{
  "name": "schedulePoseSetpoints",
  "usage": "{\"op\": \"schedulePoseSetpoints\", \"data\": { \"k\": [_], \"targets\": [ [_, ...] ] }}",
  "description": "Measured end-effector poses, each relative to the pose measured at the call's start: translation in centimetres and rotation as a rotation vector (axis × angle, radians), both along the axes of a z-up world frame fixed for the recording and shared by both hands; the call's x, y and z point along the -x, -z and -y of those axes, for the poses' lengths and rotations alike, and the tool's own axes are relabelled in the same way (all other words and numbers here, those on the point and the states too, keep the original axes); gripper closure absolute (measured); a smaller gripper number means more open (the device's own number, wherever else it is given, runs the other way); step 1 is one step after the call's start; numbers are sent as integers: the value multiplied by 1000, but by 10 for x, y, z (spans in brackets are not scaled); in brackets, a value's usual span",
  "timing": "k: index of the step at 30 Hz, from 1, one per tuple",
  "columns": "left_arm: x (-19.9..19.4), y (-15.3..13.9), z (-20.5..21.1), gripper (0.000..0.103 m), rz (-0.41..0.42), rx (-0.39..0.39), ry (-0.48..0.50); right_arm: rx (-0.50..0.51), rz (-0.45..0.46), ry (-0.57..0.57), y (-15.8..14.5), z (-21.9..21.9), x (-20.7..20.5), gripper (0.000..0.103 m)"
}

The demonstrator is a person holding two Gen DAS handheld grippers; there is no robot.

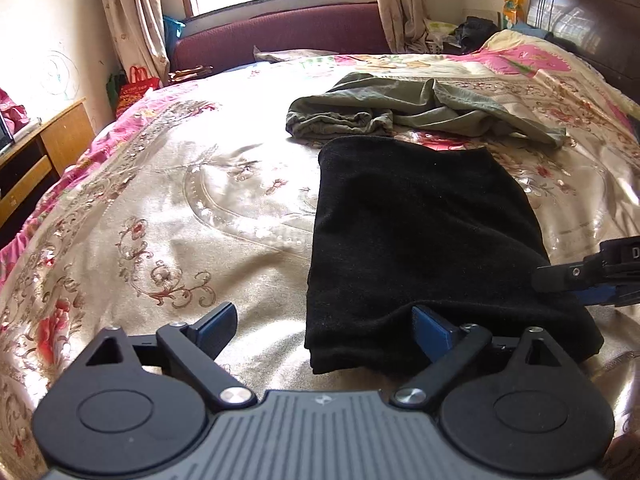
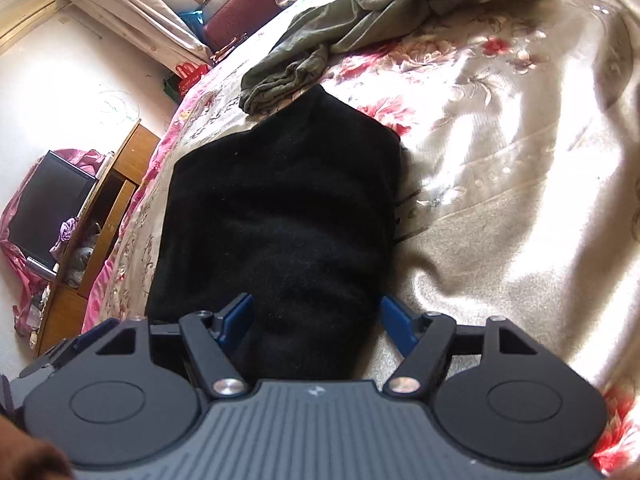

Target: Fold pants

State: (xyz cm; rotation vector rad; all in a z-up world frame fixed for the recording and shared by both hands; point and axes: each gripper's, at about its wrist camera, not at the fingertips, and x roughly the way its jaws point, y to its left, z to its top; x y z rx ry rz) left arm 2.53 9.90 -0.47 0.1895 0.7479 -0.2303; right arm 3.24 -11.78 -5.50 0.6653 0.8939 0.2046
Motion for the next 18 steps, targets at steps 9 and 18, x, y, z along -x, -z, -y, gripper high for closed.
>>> {"op": "schedulePoseSetpoints", "data": {
  "k": [9, 18],
  "targets": [
    [-19, -20, -11, 0, 90, 79, 145, -64, -1, -40, 6, 6, -15, 27],
    [-71, 34, -3, 0, -118, 194, 189, -75, 52, -98, 12, 8, -24, 26]
  ]
}}
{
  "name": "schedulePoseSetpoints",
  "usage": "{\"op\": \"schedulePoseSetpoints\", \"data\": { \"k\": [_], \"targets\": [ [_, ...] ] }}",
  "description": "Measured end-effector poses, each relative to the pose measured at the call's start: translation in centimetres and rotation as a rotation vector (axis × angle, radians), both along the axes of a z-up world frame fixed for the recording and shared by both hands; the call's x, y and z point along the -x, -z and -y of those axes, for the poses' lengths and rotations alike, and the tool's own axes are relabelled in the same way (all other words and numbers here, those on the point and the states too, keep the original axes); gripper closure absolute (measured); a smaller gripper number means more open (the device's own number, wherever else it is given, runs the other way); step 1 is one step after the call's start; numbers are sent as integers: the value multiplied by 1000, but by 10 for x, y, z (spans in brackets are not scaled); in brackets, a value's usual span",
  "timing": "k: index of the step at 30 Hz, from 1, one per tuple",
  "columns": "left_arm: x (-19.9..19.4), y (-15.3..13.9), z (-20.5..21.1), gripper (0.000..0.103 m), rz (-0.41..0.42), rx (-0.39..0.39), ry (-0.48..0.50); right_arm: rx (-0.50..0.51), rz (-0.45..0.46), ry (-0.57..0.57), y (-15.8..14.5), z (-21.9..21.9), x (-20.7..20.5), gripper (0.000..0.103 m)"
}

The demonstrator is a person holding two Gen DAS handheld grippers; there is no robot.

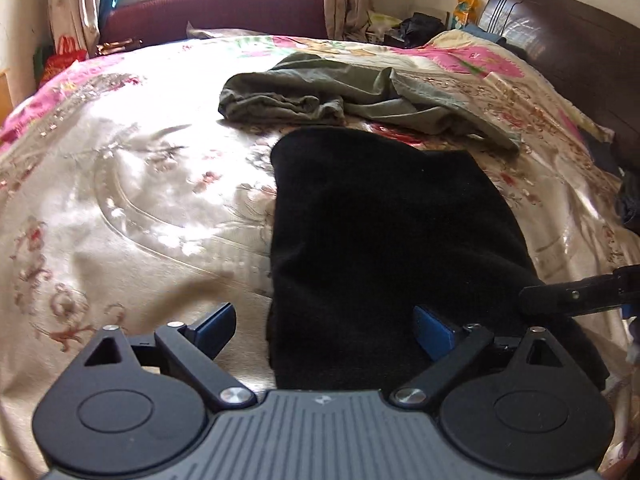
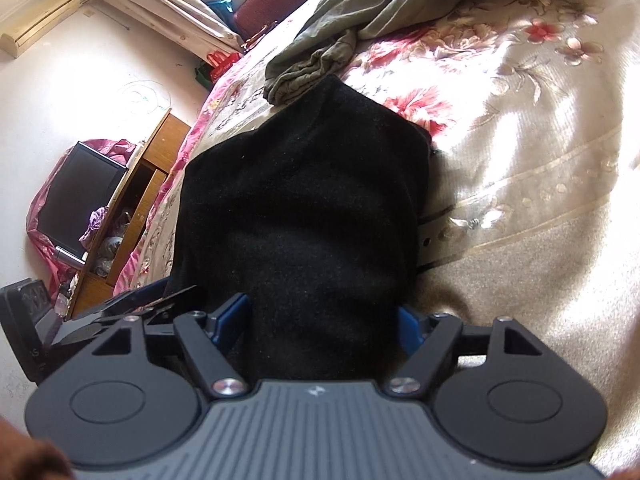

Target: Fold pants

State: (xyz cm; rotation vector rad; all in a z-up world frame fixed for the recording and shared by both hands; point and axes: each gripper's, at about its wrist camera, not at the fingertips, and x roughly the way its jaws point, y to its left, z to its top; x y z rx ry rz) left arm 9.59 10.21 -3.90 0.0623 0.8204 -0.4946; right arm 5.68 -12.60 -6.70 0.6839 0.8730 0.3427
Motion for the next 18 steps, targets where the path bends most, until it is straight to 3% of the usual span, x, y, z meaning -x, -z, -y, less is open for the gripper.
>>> {"op": "schedulePoseSetpoints", "data": {
  "k": [4, 6, 8, 10, 15, 18],
  "targets": [
    [-2, 7, 25, 0, 30, -43, 33, -22, -15, 16, 7, -2, -26, 28],
    [-9, 5, 32, 1, 52, -43, 40, -20, -6, 33, 2, 1, -37, 37],
    [-22, 1, 37, 4, 69, -43, 38, -39, 3, 46, -4, 11, -46, 59],
    [-39, -3, 42, 7, 77, -30, 49, -61, 2, 71, -8, 23, -55, 64],
    [-82, -7, 70, 13, 111, -47, 68, 5, 3, 164, -9, 40, -91, 64],
    [-94, -7, 76, 10, 85, -63, 57, -20, -69, 191, -6, 51, -105, 54]
  ]
}}
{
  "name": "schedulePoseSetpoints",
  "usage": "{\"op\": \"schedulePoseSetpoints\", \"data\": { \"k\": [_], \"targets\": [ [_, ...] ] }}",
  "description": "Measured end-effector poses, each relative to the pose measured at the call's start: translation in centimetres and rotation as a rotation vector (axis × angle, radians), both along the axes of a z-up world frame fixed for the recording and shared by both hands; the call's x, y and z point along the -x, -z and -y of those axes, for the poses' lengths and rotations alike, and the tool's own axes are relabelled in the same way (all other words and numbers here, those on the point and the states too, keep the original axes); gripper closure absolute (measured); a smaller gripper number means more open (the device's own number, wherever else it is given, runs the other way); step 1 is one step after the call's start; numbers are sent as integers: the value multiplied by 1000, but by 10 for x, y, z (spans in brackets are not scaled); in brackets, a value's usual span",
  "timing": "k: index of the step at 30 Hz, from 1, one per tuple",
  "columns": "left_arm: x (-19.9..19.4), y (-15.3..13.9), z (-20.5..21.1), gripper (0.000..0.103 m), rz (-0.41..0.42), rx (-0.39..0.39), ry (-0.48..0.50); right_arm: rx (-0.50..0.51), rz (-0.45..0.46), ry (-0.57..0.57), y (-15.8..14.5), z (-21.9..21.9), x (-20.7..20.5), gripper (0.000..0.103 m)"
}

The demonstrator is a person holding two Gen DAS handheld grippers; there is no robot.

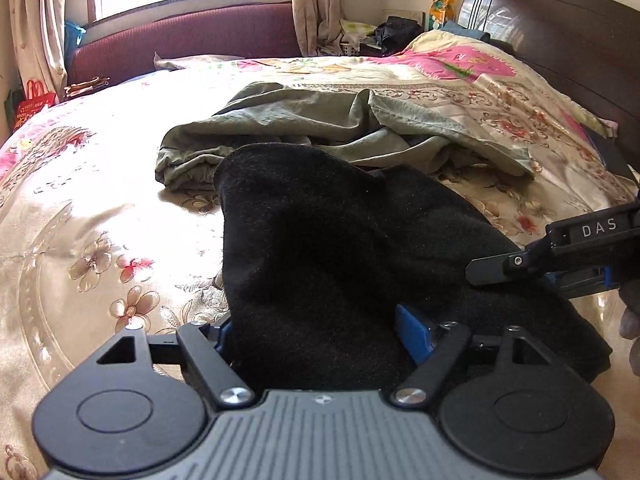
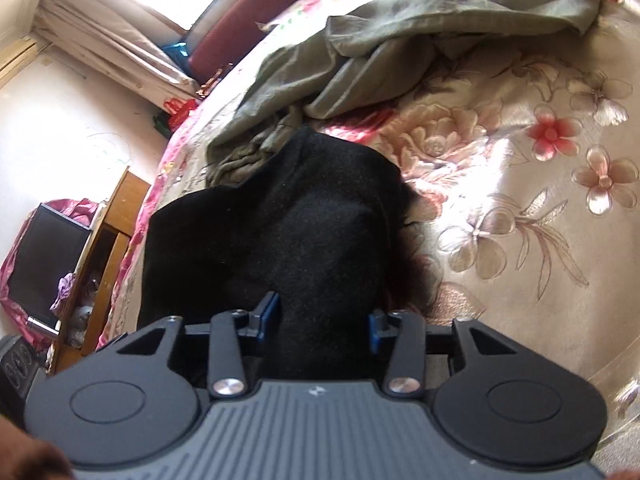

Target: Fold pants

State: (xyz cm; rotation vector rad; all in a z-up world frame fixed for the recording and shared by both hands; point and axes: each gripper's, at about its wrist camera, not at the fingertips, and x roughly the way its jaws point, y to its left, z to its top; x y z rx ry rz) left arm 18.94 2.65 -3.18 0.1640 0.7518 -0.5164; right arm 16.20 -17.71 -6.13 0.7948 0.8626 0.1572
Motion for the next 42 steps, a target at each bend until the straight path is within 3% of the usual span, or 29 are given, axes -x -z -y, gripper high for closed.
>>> {"op": "schedulePoseSetpoints", "data": {
  "k": [2, 5, 7, 11, 13, 18, 26, 36, 42],
  "targets": [
    [9, -5, -5, 8, 26, -26, -16, 32, 28, 14, -11, 3, 13, 54],
    [28, -10, -16, 0, 77, -68, -88, 177, 77, 39, -29, 0, 41, 50],
    [43, -13, -22, 0, 77, -71, -151, 236, 101, 43, -38, -6, 62, 49],
    [72, -16, -17, 0, 87, -99, -225, 279, 148, 13, -54, -30, 100, 48],
    [89, -17, -11, 0, 93, -123, -246, 306, 174, -18, -59, -45, 117, 42],
    [127, -15, 1, 0, 98, -217, -283, 368, 191, -102, -61, -82, 151, 42],
    [172, -12, -6, 0, 25, -148, -299, 386, 163, -116, -57, -101, 192, 42],
    [194, 2, -11, 0, -45, -138, -338, 433, 121, -117, -47, -109, 212, 42],
    [196, 10, -12, 0, -44, -152, -354, 424, 95, -122, -35, -112, 212, 41]
  ]
}}
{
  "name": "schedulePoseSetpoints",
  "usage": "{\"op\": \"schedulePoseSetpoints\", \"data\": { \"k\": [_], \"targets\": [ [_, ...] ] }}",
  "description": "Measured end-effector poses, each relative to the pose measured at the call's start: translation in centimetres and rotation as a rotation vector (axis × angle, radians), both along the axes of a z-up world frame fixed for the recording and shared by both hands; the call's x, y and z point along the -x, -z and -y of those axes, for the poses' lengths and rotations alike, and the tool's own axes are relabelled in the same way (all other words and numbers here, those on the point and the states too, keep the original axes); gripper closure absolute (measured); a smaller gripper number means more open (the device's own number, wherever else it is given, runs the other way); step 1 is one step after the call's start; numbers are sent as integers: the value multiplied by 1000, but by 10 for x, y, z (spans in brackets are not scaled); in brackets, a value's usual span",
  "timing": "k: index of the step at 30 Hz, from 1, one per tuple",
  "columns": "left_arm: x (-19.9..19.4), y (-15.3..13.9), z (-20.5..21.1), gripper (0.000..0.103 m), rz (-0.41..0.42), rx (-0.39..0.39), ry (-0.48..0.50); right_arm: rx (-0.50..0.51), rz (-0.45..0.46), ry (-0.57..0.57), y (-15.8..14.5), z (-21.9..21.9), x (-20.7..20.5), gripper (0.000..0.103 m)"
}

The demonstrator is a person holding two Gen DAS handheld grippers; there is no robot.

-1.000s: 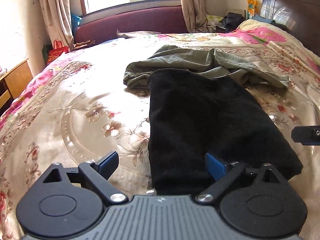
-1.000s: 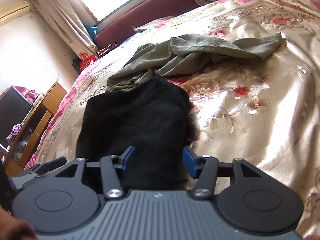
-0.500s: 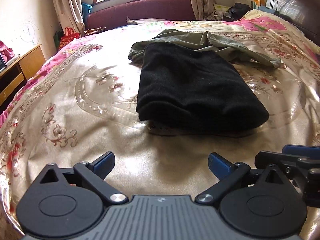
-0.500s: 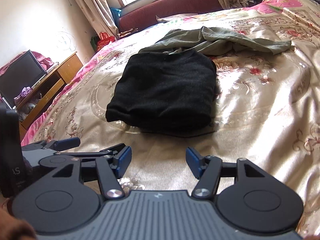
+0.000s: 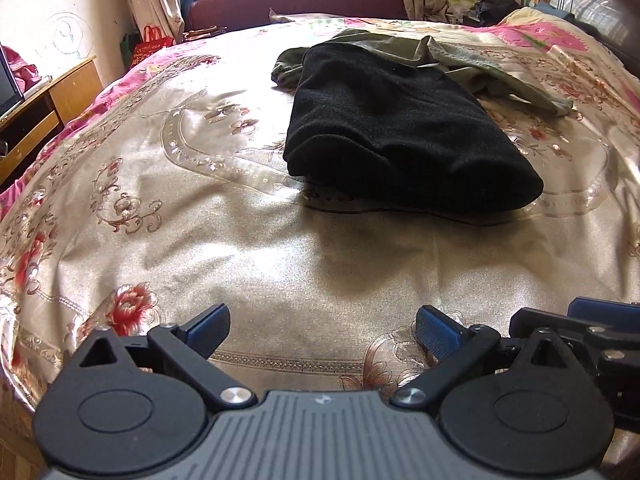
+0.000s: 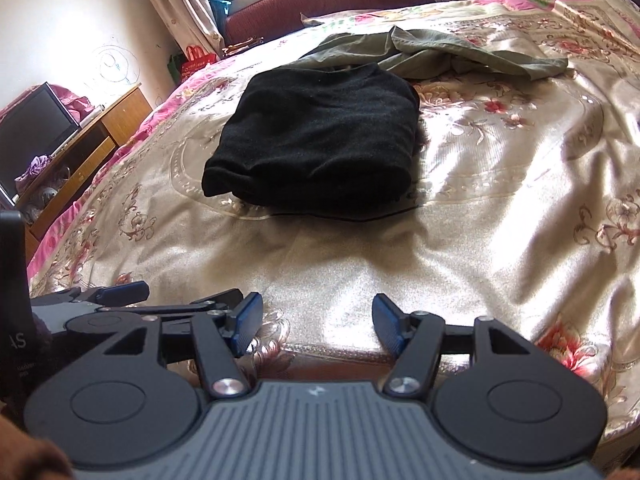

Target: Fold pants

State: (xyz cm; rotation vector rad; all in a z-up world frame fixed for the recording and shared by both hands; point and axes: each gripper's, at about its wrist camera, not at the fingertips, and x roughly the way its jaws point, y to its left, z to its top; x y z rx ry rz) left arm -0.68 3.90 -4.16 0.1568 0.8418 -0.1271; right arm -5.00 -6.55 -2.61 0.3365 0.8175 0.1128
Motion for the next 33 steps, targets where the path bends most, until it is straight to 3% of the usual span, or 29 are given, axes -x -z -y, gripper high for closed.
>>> {"op": "schedulePoseSetpoints", "data": {
  "k": [33],
  "targets": [
    [3, 3, 0, 0, 14, -12, 1, -2, -3, 6, 6, 2, 1, 35]
  ]
}}
